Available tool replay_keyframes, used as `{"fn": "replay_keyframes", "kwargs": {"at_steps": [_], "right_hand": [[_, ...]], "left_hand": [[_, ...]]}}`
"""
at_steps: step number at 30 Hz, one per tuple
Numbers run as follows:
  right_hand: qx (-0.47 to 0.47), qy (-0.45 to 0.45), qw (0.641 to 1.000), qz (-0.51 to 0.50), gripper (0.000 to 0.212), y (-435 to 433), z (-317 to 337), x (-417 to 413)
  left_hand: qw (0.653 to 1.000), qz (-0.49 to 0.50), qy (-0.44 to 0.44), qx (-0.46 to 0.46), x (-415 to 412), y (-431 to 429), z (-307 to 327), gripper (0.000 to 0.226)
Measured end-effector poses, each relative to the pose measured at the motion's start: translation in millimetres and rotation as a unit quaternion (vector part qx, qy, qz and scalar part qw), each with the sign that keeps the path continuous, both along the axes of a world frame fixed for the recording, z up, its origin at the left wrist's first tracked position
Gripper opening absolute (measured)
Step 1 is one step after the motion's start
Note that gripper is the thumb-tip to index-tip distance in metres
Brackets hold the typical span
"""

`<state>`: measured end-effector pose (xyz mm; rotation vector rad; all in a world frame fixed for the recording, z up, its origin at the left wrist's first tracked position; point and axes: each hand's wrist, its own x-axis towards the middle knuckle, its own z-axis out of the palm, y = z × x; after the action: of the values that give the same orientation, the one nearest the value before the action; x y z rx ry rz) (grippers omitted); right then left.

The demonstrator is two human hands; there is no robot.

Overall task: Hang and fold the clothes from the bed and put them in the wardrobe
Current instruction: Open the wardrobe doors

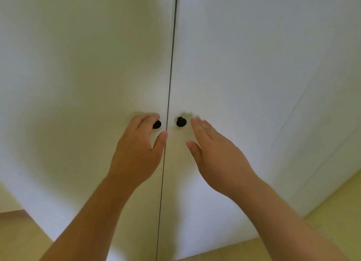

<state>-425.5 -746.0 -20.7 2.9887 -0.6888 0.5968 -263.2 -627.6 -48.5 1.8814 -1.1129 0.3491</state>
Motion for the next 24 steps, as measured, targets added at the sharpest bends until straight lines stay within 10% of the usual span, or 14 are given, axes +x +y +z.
{"fn": "replay_keyframes", "kwargs": {"at_steps": [13, 24], "right_hand": [[0.071, 0.009, 0.986, 0.149, 0.060, -9, 0, -17], [0.375, 0.012, 0.887, 0.268, 0.050, 44, 4, -27]], "left_hand": [[0.988, 0.145, 0.011, 0.049, -52, 1, 23, 0.028], [0.973, 0.231, -0.002, -0.001, -135, 91, 15, 0.016]]}}
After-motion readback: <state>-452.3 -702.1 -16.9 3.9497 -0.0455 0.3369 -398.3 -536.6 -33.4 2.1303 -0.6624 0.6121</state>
